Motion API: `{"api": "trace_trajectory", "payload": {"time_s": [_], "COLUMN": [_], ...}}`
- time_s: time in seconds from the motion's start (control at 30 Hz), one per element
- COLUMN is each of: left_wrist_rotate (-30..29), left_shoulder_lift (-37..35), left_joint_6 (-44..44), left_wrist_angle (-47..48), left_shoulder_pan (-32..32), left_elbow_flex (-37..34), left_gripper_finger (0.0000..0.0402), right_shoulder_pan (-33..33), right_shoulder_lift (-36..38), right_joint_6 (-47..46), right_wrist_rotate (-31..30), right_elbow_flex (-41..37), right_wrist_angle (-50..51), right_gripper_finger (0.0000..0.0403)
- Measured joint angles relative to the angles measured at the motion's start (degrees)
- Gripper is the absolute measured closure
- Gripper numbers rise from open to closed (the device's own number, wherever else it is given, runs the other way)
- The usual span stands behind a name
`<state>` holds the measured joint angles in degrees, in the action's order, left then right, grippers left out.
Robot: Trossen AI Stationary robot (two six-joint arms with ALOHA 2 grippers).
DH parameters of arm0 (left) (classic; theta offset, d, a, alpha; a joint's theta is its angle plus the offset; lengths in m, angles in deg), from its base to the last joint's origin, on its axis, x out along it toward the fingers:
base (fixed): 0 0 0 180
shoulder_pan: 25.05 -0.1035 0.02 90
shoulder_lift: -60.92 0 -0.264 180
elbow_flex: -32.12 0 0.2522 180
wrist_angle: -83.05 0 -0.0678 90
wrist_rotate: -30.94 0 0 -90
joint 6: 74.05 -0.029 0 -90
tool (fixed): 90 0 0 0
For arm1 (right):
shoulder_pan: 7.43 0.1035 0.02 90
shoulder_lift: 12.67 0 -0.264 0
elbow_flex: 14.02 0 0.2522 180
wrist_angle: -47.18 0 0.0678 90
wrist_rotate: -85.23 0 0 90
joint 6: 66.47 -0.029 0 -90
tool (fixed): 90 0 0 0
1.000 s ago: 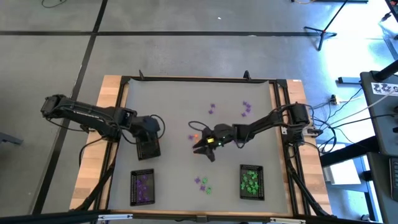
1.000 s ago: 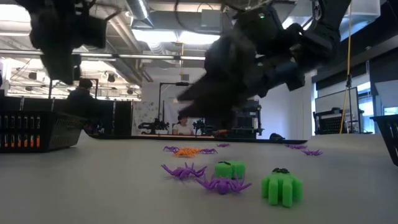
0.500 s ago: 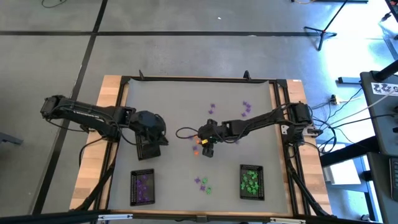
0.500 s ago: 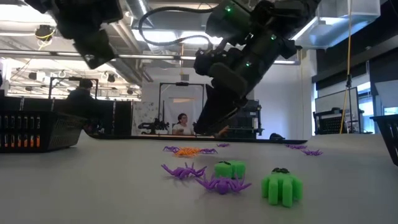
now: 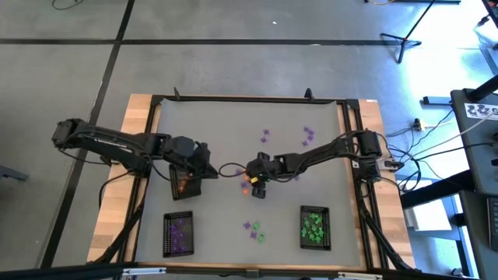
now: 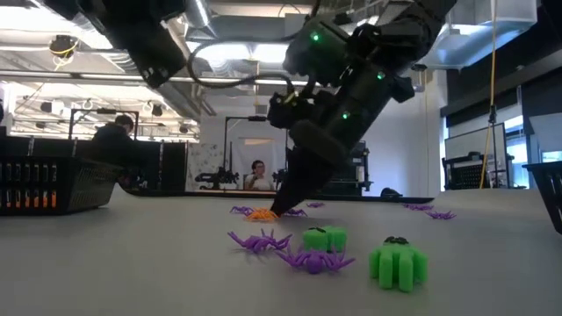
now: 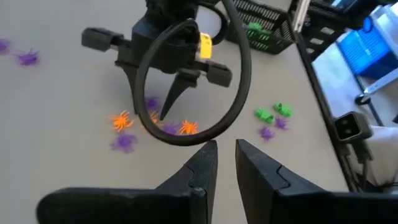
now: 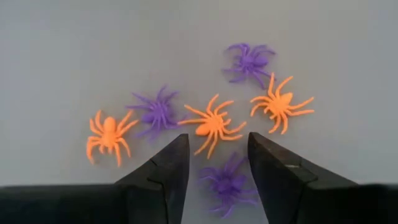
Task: Sort Halloween decoration
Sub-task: Put the orange spider toy into the top black basket
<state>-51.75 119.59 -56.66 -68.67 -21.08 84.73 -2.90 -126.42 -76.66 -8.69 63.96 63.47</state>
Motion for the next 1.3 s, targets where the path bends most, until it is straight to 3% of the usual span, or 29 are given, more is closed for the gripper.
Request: {"api": "trace_trajectory", "payload": {"time_s": [0.3, 0.67, 1.0, 1.17, 1.3], "left_wrist_rotate": [-0.15, 3.46, 1.23, -5.10, -3.71], "left_shoulder_lift": [6.95, 10.38, 10.36, 10.36, 10.36], "left_joint_6": [2.01, 3.06, 7.29, 15.69, 18.36], "left_wrist_angle": [-3.40, -4.76, -5.08, -4.62, -4.65], "left_shoulder_pan": [0.04, -1.28, -1.36, -1.59, -3.41], "left_elbow_flex": [-0.02, 0.00, 0.00, 0.00, 0.00], "left_gripper_finger": [0.0350, 0.0350, 0.0350, 0.0350, 0.0350], "right_shoulder_pan": [0.00, 0.00, 0.03, 1.40, 3.36], "right_shoulder_lift": [-1.23, -1.06, 1.25, 1.56, 1.63], "right_joint_6": [-1.14, -1.09, -1.53, -1.12, 0.38], "right_wrist_rotate": [-0.88, -1.09, -3.76, -8.27, -13.13], "right_elbow_flex": [0.10, 0.07, 0.19, 1.62, 4.40], "right_wrist_angle": [-0.10, 0.05, 1.41, 1.68, 4.07], "right_gripper_finger": [0.0258, 0.0394, 0.0399, 0.0401, 0.0402]}}
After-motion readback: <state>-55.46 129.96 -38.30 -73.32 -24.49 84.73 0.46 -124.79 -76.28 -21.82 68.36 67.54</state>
